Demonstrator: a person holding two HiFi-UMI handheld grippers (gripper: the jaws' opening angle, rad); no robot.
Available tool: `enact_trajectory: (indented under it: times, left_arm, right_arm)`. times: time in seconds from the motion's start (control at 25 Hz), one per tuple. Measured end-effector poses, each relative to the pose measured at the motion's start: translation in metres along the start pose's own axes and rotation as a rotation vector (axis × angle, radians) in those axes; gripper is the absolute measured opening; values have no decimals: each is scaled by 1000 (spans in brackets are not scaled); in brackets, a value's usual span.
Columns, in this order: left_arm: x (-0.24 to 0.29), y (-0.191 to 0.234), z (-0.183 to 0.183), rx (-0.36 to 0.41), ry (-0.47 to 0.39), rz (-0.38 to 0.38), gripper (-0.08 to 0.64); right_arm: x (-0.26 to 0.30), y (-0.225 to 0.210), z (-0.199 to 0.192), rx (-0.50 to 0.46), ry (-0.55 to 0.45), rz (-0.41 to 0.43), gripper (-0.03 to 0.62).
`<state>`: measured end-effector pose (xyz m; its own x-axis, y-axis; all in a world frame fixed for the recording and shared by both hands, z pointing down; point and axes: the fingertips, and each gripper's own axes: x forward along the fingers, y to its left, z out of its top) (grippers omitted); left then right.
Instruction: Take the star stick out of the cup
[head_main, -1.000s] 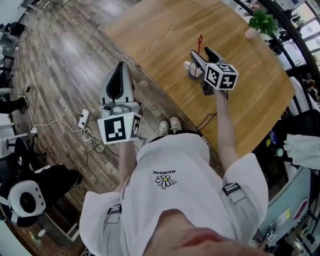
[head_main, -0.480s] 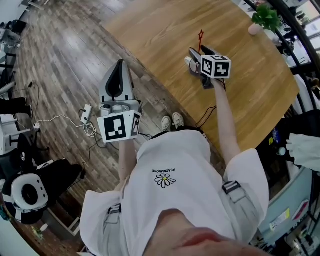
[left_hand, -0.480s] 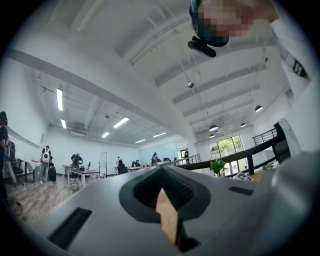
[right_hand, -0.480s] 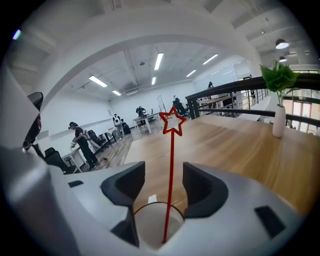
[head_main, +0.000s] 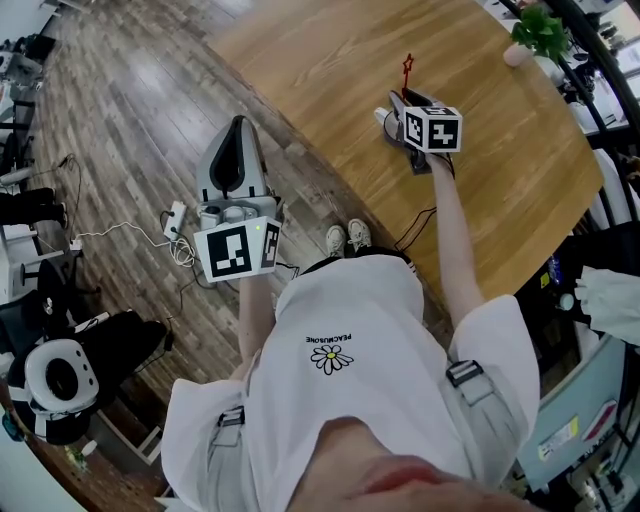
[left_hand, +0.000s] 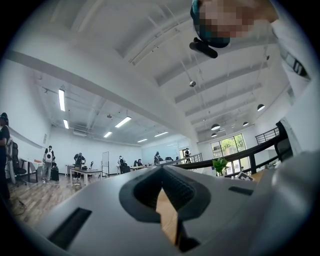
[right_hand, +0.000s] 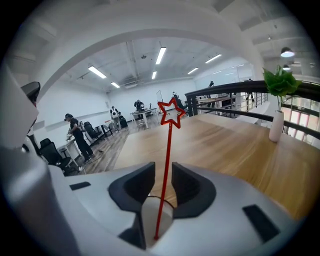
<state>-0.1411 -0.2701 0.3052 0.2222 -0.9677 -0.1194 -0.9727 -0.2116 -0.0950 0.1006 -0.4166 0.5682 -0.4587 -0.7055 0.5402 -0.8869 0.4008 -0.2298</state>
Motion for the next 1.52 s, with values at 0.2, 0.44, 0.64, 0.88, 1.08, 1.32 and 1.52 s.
enact_trajectory:
  times: [0.2, 0.44, 0.64, 0.88, 1.08, 1.32, 1.52]
  left_arm:
    - [0, 0, -1, -6, -2, 0, 15]
    - [1, -1, -2, -18, -1, -1, 15]
    - [2, -3, -2, -14, 0, -1, 15]
    - [0, -2, -5, -17, 6, 4, 15]
    - [-2, -1, -4, -23, 0, 1, 15]
    - [-2, -1, -3, -29, -3, 4, 15]
    - [1, -3, -1, -24, -2, -4, 15]
  right_arm:
    - [-4, -5, -1, -22, 2, -32, 29]
    - [-6, -8, 1, 16, -4, -21, 28]
    - [-5, -8, 1, 11, -6, -8, 28]
    - [-9, -7, 2, 14, -16, -5, 25]
    - [-18, -2, 19, 9, -78, -8, 25]
    - [-49, 15, 57, -60, -197, -12, 25]
    - [-93, 44, 106, -134, -377, -30, 25]
